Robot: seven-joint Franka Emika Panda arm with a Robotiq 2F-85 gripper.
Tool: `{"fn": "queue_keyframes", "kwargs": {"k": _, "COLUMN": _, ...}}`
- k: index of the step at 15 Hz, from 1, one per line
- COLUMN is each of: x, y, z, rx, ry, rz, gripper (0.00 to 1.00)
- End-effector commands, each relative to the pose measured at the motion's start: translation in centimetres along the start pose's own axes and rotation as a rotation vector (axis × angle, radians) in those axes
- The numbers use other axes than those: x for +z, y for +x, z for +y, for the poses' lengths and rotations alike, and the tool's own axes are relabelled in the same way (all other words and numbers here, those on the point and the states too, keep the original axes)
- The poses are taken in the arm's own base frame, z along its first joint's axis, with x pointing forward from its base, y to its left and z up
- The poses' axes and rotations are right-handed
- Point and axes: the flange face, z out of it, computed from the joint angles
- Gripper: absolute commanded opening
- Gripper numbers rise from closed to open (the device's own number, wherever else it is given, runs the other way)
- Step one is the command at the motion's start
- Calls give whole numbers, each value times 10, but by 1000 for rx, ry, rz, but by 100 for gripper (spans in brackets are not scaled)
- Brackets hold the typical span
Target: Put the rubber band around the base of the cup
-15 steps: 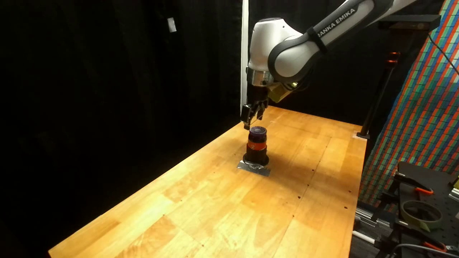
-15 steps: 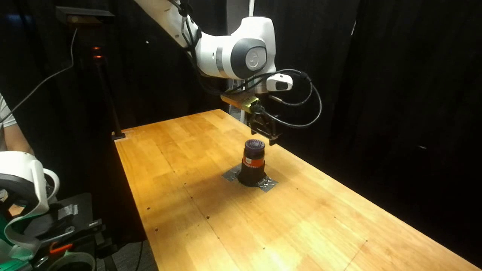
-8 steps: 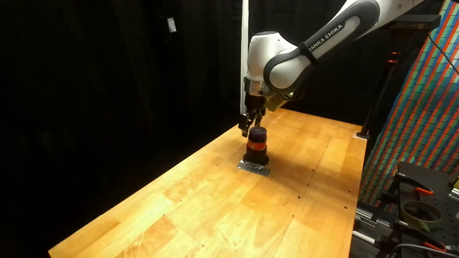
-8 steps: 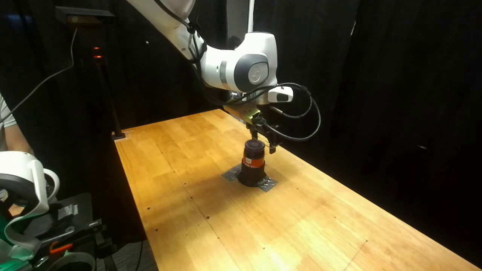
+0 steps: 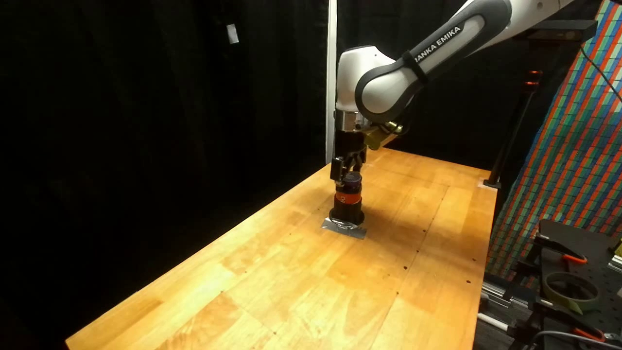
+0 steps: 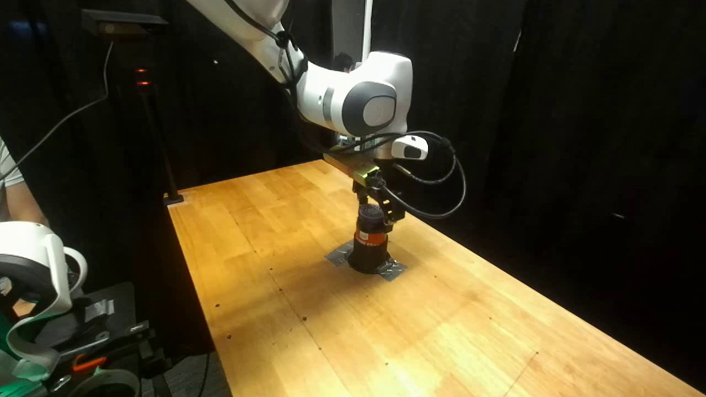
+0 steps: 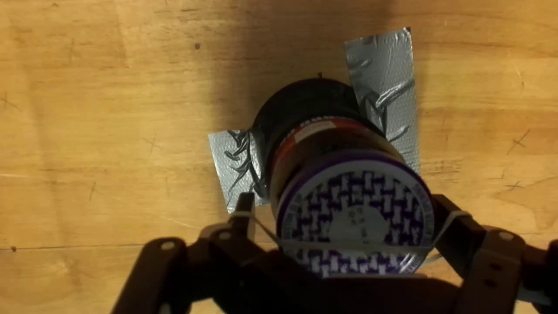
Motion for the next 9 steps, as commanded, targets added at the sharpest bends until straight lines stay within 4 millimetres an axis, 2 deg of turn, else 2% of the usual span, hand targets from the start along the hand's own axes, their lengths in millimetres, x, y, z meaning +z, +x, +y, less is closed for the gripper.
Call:
{"fn": "queue_keyframes", "kwargs": {"k": 1, "x": -12, "y": -7, "z": 8, "rx": -26, "ry": 76, "rz": -83, "gripper": 100}}
{"fn": "queue_keyframes", "kwargs": {"k": 6, "x": -15, "y": -16, "z": 20, "rx": -31, "ry": 135, "rz": -127, "gripper": 100}}
{"fn": "queue_keyframes", "kwargs": {"k": 9, "x": -8, "y": -26, "z": 23, "rx": -33, "ry": 153, "rz": -138, "gripper": 100}}
